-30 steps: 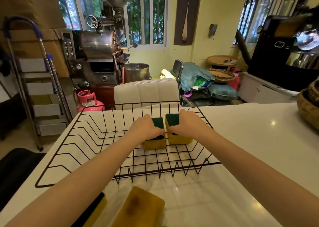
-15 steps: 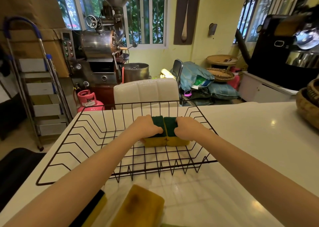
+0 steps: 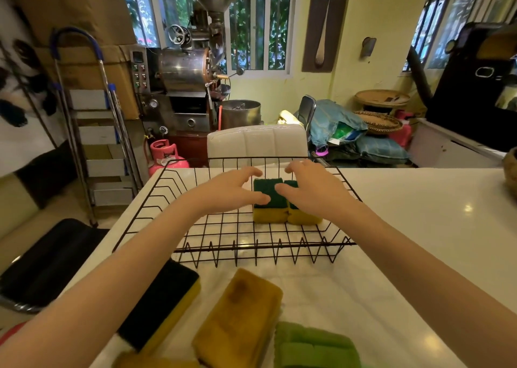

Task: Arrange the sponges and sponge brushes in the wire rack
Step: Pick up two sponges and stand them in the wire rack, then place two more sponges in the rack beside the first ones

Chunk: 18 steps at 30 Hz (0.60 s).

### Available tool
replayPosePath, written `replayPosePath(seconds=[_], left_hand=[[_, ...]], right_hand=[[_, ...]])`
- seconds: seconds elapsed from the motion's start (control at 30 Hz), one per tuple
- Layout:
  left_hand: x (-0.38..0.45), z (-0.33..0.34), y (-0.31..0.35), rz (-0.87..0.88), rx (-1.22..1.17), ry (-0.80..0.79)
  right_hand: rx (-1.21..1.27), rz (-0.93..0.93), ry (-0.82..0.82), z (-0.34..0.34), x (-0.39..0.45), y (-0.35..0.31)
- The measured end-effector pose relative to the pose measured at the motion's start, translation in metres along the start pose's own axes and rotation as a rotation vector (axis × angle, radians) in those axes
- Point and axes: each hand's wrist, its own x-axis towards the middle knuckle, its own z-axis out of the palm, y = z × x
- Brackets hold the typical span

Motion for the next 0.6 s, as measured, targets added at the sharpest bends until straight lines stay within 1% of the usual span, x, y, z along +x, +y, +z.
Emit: replayPosePath(seconds=[0.1, 0.2, 0.33, 0.4, 0.5, 0.6], left_hand=[[-0.041, -0.009, -0.003, 0.108, 0.008, 0.056], [-0.08, -0.009, -0.009, 0.196, 0.046, 0.119], [-0.125, 0.001, -0.021, 0.26, 0.04, 0.204], [-0.143, 0.009, -0.029, 0.266, 0.037, 0.252], [-0.166, 0.021, -0.043, 0.227, 0.007, 0.314], [-0.178, 0.031, -0.055, 0.171, 0.016, 0.324]], right_hand=[[0.149, -0.149, 0.05, -0.003, -0.031, -0.022], [0.238, -0.279, 0.033, 0.0, -0.065, -0.04], [0.314, -0.372, 0.024, 0.009, -0.103, -0.056], [0.313, -0.406, 0.034, 0.016, -0.12, -0.058], [0.262, -0.445, 0.01, 0.029, -0.141, -0.057], [0.211, -0.453, -0.043, 0.039, -0.154, -0.056]])
